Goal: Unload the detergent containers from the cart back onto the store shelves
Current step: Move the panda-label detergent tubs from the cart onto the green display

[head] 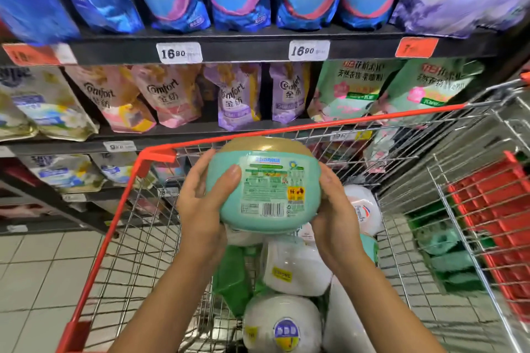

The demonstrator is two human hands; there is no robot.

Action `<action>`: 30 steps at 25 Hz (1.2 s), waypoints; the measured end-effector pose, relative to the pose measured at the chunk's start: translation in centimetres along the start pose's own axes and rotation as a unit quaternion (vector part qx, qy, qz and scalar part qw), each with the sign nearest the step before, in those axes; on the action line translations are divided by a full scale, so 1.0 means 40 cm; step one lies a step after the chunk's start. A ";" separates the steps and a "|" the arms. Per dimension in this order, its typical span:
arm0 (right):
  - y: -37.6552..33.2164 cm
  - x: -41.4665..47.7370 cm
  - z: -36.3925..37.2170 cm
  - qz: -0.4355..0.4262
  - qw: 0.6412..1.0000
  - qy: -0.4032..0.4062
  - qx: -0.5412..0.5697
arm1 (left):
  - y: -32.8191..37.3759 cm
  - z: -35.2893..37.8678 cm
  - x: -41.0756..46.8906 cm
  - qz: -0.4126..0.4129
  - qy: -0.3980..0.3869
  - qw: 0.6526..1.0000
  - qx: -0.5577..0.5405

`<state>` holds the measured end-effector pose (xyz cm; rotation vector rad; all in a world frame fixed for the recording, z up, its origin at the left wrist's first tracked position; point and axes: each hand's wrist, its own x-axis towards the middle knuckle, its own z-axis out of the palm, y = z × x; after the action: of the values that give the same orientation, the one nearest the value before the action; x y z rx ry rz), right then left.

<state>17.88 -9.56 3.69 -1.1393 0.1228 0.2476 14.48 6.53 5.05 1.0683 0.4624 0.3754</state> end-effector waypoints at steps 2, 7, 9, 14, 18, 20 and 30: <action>-0.005 0.006 0.010 0.027 0.996 -0.005 0.087 | -0.001 0.005 -0.007 -0.007 -0.012 1.000 -0.008; 0.015 -0.005 0.024 0.005 0.994 0.029 0.108 | -0.012 0.000 -0.015 -0.005 -0.041 0.998 0.045; 0.008 -0.002 0.022 -0.023 0.995 0.047 0.085 | -0.014 -0.005 -0.014 -0.008 -0.034 0.991 0.126; -0.018 -0.028 0.031 -0.148 0.985 0.071 -0.055 | -0.031 0.011 -0.022 -0.032 -0.008 0.987 0.155; -0.016 -0.063 0.053 -0.165 0.977 0.031 -0.135 | -0.043 0.038 -0.063 -0.029 -0.030 0.994 0.098; -0.007 -0.075 0.050 -0.147 0.980 0.012 -0.134 | -0.032 0.033 -0.066 -0.019 -0.041 0.993 0.113; -0.036 0.014 -0.018 -0.006 0.993 -0.094 0.069 | -0.037 -0.007 -0.042 -0.019 -0.048 0.998 0.045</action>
<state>18.81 -10.69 4.54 -0.9738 -0.0329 0.3289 13.03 5.24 3.90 1.1580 0.4167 0.2708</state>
